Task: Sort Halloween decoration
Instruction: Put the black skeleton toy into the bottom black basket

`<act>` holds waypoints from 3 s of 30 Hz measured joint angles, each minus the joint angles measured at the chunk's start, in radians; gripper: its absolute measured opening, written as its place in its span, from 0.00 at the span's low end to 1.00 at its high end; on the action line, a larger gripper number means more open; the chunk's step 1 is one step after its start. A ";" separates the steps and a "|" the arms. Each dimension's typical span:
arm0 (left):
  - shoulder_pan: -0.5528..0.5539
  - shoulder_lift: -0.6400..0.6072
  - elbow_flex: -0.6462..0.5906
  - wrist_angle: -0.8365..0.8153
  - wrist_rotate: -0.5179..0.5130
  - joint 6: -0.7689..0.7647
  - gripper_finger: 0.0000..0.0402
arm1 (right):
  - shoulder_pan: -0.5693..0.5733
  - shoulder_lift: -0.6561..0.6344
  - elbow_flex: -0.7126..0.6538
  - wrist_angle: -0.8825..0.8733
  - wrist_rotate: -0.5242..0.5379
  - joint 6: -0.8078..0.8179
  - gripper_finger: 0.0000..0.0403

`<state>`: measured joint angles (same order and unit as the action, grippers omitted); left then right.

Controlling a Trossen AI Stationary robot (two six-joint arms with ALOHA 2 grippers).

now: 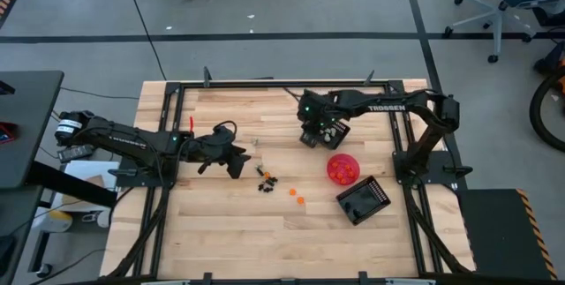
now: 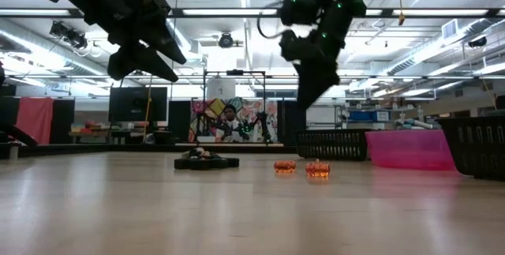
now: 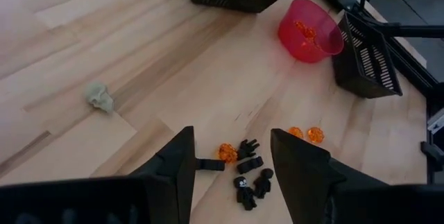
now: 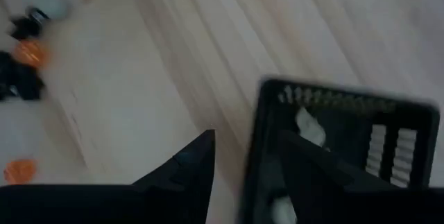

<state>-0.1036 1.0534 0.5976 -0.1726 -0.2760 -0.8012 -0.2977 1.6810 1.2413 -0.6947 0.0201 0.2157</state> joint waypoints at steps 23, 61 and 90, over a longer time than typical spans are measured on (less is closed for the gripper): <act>-0.122 0.000 0.000 -0.046 0.016 -0.102 0.40 | 0.282 0.002 -0.089 0.660 0.005 0.155 0.40; -0.128 0.000 0.000 -0.053 0.008 -0.115 0.40 | 0.432 0.275 0.071 0.554 0.086 -0.035 0.56; -0.130 0.000 0.000 -0.088 0.008 -0.113 0.40 | 0.434 0.432 0.067 0.557 0.129 -0.006 0.46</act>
<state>-0.2333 1.0538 0.5972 -0.2607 -0.2684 -0.9143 0.1364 2.1126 1.3087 -0.1374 0.1491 0.2101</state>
